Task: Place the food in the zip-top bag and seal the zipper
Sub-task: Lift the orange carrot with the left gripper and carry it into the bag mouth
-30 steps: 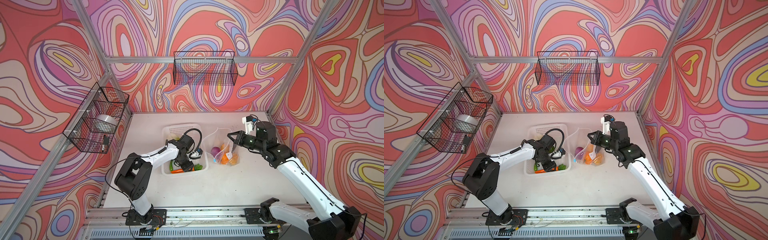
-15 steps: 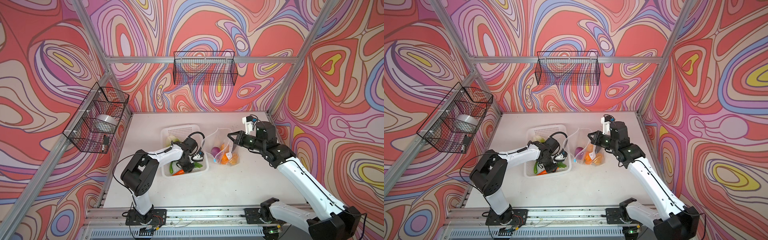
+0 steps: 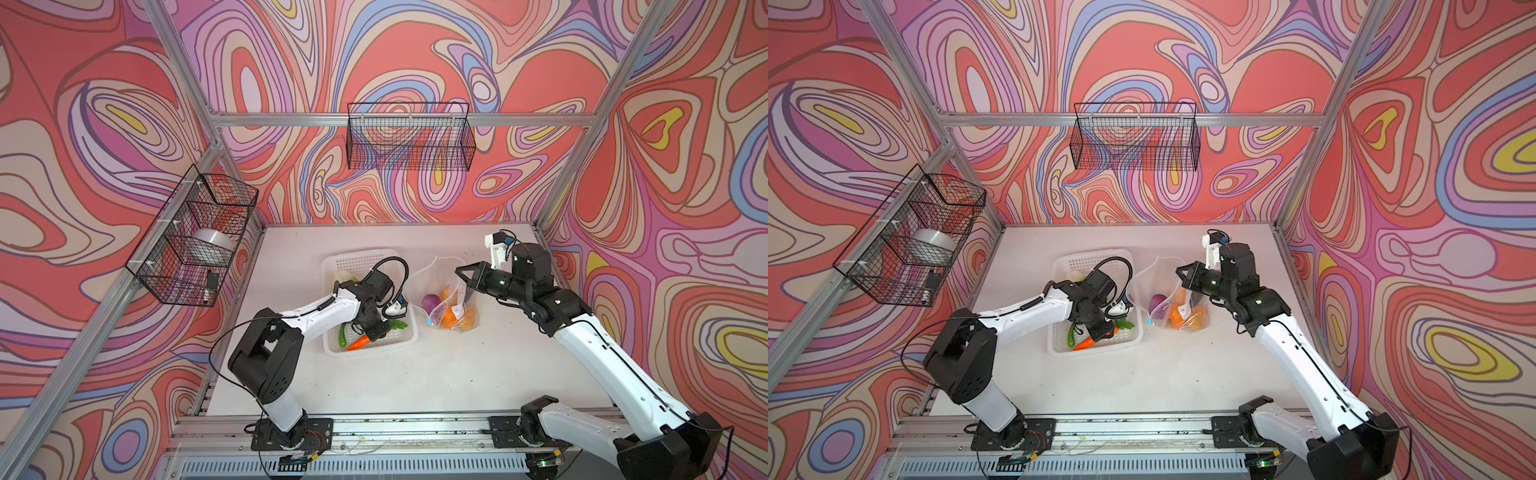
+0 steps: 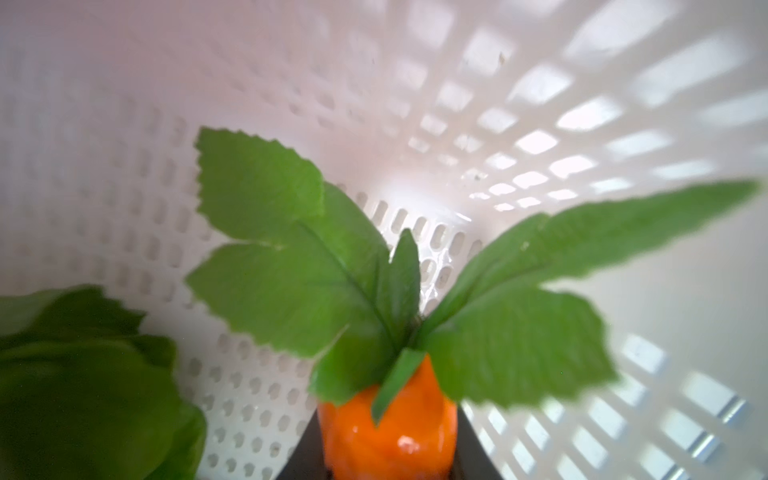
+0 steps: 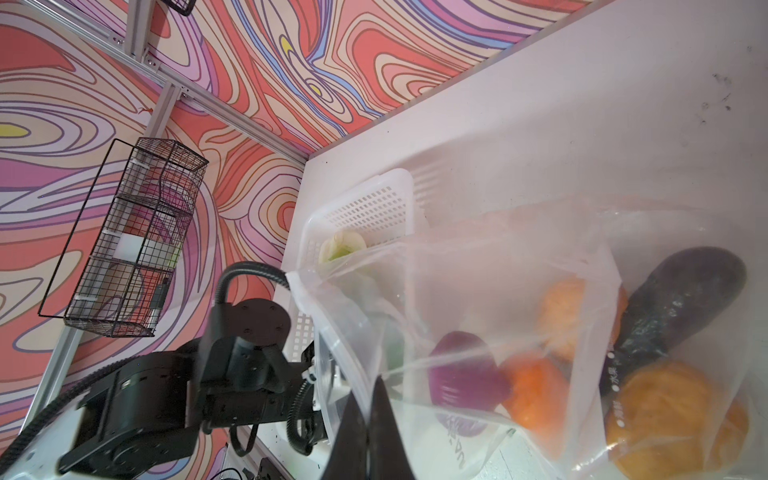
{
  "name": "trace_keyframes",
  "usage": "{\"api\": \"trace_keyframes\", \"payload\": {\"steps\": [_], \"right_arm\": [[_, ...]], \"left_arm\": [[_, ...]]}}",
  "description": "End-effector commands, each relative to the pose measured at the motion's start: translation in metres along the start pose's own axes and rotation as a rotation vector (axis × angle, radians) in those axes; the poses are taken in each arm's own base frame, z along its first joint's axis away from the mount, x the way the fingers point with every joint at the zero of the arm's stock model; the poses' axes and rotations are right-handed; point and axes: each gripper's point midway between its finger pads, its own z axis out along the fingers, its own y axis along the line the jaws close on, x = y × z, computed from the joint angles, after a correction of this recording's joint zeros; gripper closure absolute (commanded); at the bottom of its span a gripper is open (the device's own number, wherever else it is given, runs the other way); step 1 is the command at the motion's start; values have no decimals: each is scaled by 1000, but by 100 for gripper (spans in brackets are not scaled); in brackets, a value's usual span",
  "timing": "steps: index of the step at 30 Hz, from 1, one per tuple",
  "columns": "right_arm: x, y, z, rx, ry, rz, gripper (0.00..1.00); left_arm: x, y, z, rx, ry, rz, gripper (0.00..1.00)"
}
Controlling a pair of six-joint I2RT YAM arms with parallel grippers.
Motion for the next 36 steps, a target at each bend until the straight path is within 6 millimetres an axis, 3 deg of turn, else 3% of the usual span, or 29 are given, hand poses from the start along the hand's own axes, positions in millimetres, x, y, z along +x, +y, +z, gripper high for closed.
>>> {"api": "trace_keyframes", "payload": {"steps": [1,7,13,19,23,26,30,36], "right_arm": [[-5,6,-6,-7,-23,-20,100],[-7,8,-6,-8,-27,-27,100],[-7,7,-4,-9,-21,-25,100],[-7,8,-2,-17,-22,-19,100],[-7,7,-1,-18,-25,-14,100],[-8,9,-1,-26,-27,-11,100],[-8,10,-2,-30,-25,-4,100],[-7,11,-4,-34,-27,13,100]], "left_arm": [[-30,8,-39,-44,-156,-35,100],[-55,26,-90,-175,-352,-127,100],[-76,45,-161,-308,-598,-274,100],[-95,40,-232,-278,-867,-412,100],[-116,21,-264,-98,-1016,-491,100],[-140,-1,-278,59,-1123,-469,100],[-171,-32,-287,107,-1182,-364,100],[-204,-51,-289,184,-1322,-317,100]]}}
